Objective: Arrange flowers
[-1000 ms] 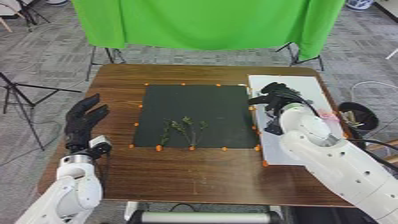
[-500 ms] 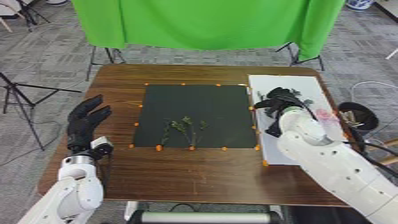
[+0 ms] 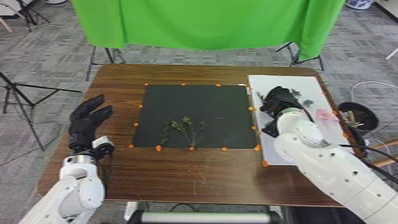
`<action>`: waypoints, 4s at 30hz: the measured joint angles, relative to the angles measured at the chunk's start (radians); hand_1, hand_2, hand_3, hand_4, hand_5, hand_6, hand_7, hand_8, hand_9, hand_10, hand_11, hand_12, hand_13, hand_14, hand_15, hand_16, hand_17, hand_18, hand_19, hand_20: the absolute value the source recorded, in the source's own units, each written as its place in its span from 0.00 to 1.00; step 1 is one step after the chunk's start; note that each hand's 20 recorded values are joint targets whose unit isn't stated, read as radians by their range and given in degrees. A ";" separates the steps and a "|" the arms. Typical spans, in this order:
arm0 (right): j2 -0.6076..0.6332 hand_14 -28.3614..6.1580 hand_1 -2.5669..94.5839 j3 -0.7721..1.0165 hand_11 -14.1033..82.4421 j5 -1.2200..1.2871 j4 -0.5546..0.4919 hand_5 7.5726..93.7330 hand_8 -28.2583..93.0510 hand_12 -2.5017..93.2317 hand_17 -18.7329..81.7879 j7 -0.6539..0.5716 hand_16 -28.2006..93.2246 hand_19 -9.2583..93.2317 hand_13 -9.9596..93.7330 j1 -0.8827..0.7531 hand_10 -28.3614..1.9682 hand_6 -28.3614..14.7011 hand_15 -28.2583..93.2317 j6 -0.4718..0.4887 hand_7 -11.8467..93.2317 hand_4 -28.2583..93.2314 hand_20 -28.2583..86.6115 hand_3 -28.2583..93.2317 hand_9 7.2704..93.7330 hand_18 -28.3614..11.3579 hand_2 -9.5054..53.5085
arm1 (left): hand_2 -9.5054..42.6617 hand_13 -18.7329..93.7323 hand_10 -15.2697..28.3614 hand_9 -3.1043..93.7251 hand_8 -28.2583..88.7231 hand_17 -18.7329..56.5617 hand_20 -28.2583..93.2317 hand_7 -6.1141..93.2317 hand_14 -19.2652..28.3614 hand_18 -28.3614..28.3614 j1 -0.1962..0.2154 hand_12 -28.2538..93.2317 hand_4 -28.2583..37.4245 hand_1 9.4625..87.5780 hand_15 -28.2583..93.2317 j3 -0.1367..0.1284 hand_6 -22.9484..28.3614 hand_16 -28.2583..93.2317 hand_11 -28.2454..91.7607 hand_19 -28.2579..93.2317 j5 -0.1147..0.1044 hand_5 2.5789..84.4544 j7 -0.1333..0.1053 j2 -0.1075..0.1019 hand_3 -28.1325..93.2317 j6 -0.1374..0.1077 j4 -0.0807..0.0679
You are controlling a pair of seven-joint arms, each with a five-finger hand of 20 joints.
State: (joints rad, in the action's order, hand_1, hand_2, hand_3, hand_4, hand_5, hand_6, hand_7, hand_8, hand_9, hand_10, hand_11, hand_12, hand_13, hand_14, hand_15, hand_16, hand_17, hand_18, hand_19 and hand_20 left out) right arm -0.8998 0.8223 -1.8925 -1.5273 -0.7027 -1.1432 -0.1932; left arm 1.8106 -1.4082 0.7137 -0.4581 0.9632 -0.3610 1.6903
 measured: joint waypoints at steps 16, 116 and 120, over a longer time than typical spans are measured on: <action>0.002 0.76 0.74 -0.008 0.33 0.039 -0.019 0.79 0.35 0.41 0.90 -0.001 0.49 0.87 1.00 -0.004 0.52 0.53 0.62 -0.046 0.39 0.14 0.65 0.68 0.99 0.59 0.00 | 0.16 0.52 0.58 0.39 0.13 0.57 0.48 0.37 0.69 0.73 -0.009 0.34 0.40 0.65 0.48 0.001 0.41 0.23 0.45 0.43 0.004 0.55 0.007 0.001 0.80 0.007 -0.006; 0.117 0.66 0.51 -0.050 0.36 -0.388 -0.251 0.71 0.16 0.23 0.77 0.028 0.47 0.89 0.94 -0.139 0.44 0.54 0.59 0.242 0.25 0.03 0.62 0.74 0.86 0.40 0.00 | 0.12 0.52 0.58 0.40 0.13 0.54 0.48 0.38 0.69 0.72 -0.029 0.34 0.39 0.62 0.49 0.027 0.44 0.22 0.46 0.43 -0.005 0.56 0.007 -0.015 0.81 -0.001 -0.010; 0.111 0.73 0.66 -0.093 0.39 -0.396 -0.231 0.83 0.29 0.26 0.85 0.017 0.45 0.93 0.99 -0.114 0.52 0.57 0.63 0.161 0.27 0.08 0.58 0.61 0.97 0.46 0.00 | 0.12 0.52 0.58 0.40 0.13 0.53 0.48 0.38 0.69 0.72 -0.030 0.34 0.39 0.62 0.49 0.028 0.44 0.22 0.46 0.43 -0.005 0.56 0.007 -0.015 0.81 -0.001 -0.010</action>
State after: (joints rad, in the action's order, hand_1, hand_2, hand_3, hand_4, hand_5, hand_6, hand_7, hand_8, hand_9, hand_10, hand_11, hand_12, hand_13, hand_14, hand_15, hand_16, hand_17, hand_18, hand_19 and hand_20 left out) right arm -0.7886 0.7296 -2.2890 -1.7587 -0.6853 -1.2570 -0.0321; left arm 1.7808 -1.3800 0.7086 -0.4510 0.9487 -0.3622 1.6801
